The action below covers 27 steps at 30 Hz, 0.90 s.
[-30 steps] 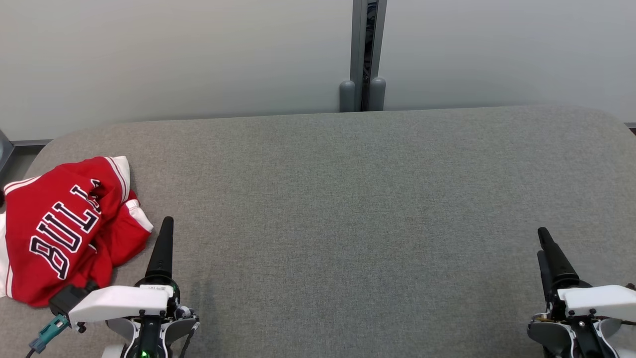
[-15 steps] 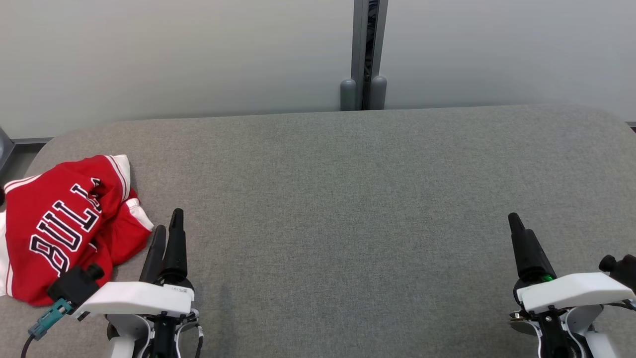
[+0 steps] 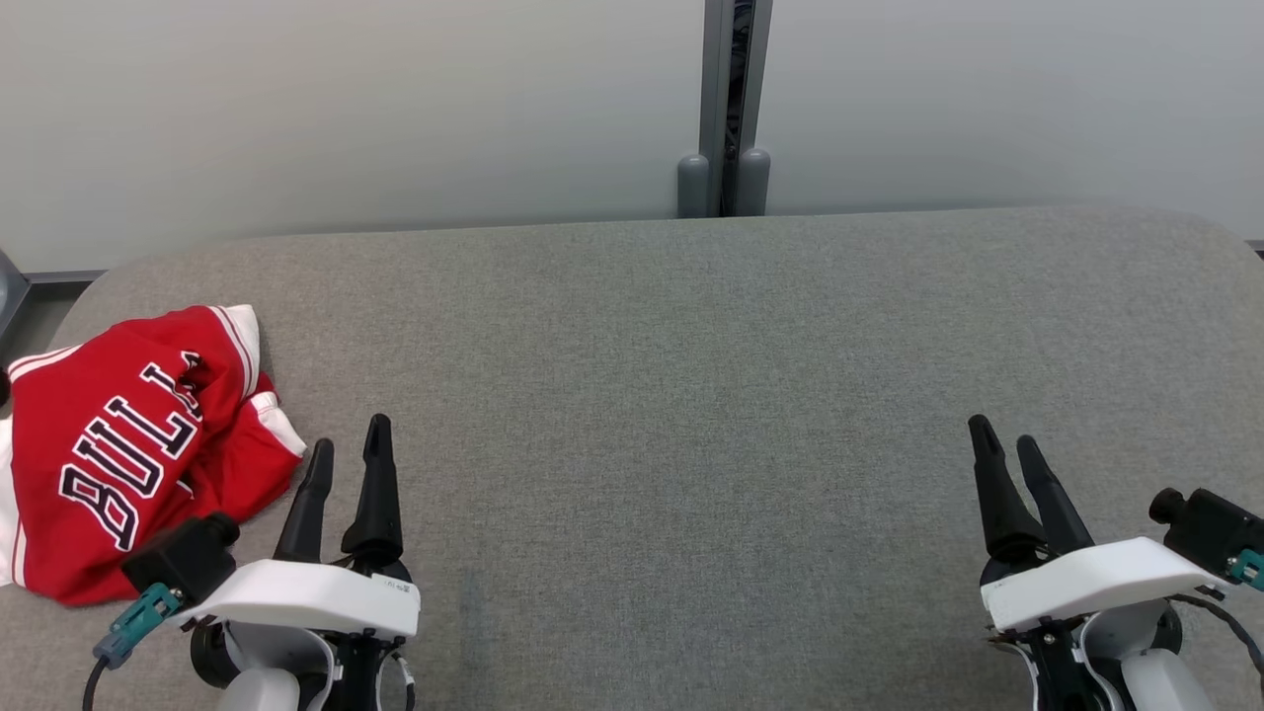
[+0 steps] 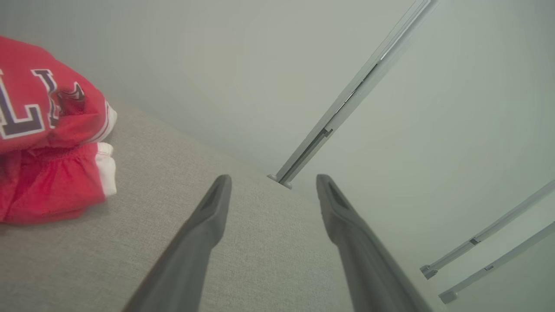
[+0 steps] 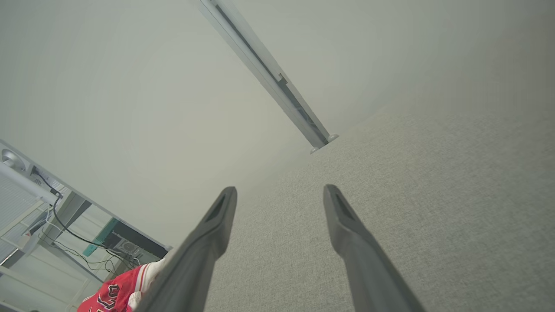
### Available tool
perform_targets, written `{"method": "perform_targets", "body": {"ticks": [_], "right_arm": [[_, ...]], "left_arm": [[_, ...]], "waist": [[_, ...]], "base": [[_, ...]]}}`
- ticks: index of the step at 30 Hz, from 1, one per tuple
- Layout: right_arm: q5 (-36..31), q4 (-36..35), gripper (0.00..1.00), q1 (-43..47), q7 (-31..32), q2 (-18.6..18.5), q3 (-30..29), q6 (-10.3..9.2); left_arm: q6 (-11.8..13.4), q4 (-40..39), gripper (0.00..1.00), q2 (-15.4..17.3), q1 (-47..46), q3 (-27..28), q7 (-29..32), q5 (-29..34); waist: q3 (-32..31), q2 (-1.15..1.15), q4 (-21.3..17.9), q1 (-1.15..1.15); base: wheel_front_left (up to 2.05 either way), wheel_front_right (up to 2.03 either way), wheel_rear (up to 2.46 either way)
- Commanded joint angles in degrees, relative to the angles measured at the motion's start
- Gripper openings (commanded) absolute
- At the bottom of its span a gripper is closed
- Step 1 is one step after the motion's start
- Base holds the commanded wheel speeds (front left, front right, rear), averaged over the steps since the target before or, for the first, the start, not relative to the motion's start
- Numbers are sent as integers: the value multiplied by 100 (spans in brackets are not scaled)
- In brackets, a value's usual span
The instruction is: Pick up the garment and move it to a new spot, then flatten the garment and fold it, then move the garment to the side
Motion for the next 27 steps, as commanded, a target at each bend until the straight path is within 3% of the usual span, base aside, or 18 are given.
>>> {"method": "perform_targets", "body": {"ticks": [1, 19, 27], "right_arm": [[-244, -133, 100, -36, -93, -58, 61, 21], [-1331, -482, 100, 45, -396, -52, 405, 27], [-1758, -551, 100, 80, -526, -52, 542, 29]], "left_arm": [[78, -172, 100, 34, -16, -20, -63, 275], [284, -531, 100, 46, 159, -54, -282, 1247], [378, -631, 100, 51, 216, -145, -375, 1957]], "waist": [[5, 0, 3, 0], [16, 0, -1, 0], [19, 0, -3, 0]], "base": [[0, 0, 0], [0, 0, 0], [0, 0, 0]]}}
